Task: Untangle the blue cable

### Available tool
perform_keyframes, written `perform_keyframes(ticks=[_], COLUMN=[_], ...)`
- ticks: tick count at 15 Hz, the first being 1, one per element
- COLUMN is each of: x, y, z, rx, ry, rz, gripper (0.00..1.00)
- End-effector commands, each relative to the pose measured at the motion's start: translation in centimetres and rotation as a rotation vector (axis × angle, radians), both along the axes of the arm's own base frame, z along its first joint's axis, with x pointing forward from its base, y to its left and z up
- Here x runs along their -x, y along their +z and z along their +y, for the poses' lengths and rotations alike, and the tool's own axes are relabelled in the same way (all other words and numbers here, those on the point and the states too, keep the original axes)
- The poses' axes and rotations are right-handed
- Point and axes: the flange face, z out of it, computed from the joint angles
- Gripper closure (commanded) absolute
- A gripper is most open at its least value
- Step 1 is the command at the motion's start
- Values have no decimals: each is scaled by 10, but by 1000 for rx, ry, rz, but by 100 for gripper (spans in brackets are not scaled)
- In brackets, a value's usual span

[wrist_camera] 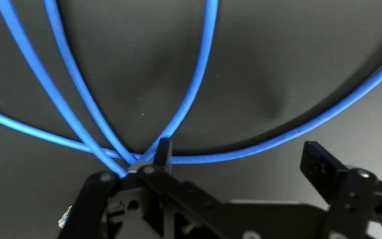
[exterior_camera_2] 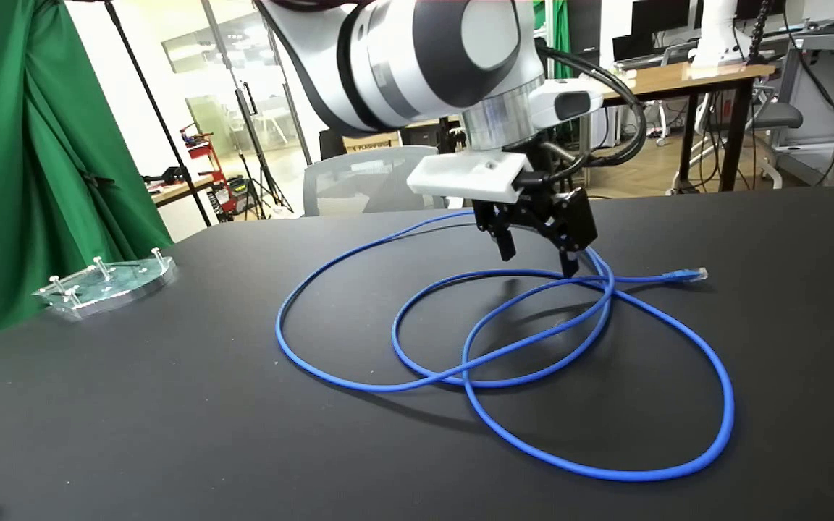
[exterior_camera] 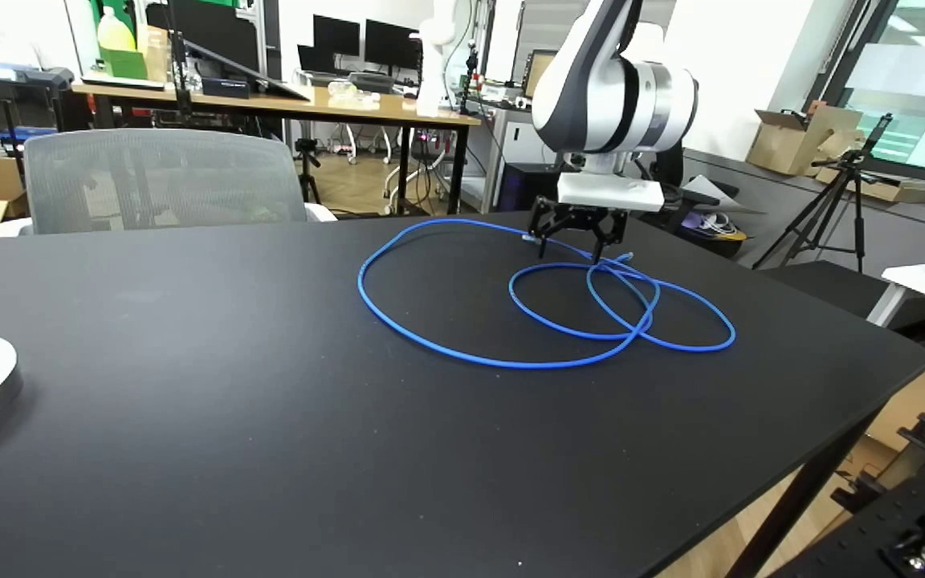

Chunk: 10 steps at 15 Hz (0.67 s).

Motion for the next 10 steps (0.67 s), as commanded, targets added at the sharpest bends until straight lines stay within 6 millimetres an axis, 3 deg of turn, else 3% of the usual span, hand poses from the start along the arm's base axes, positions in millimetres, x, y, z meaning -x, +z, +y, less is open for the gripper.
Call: perform_keyframes(ticks=[1,3,4,6,10], x=[23,32,35,42,53], y=[7,0,-3,-5,2], z=[13,13,12,10,1], rx=[29,28,24,29,37], ry=[-76,-109,-124,-151,-199], rz=[-22,-12,-10,-9,-34], gripper=[0,0,25,32,61])
